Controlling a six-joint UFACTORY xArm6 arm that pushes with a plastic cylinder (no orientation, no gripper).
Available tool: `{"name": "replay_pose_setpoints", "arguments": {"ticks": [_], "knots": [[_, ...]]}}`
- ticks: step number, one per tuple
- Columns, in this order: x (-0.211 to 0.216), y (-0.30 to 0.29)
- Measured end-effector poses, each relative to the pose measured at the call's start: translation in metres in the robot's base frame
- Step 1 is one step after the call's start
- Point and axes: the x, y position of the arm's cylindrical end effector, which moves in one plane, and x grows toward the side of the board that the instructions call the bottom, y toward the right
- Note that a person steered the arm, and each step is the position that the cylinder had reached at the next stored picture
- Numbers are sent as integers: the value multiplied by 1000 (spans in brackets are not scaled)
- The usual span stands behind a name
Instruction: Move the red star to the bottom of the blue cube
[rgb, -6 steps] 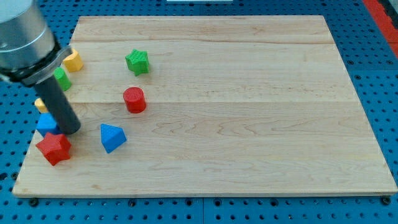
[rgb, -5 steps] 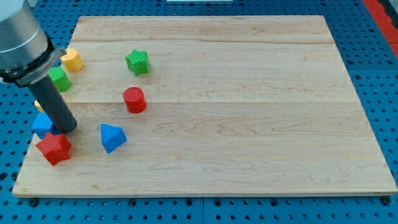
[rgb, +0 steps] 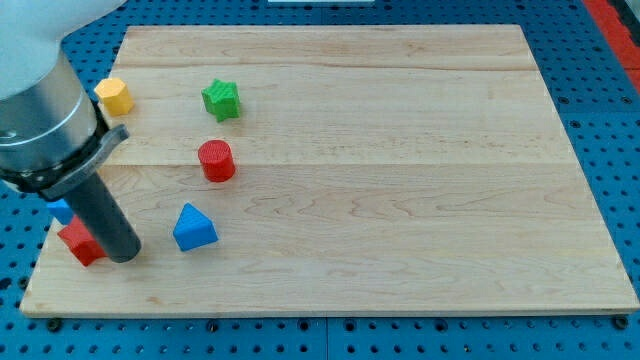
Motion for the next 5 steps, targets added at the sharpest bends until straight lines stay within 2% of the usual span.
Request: {"name": "replay_pose_setpoints", "arguments": {"ticks": [2,5], "knots": [[2,-34],[-9,9]]}}
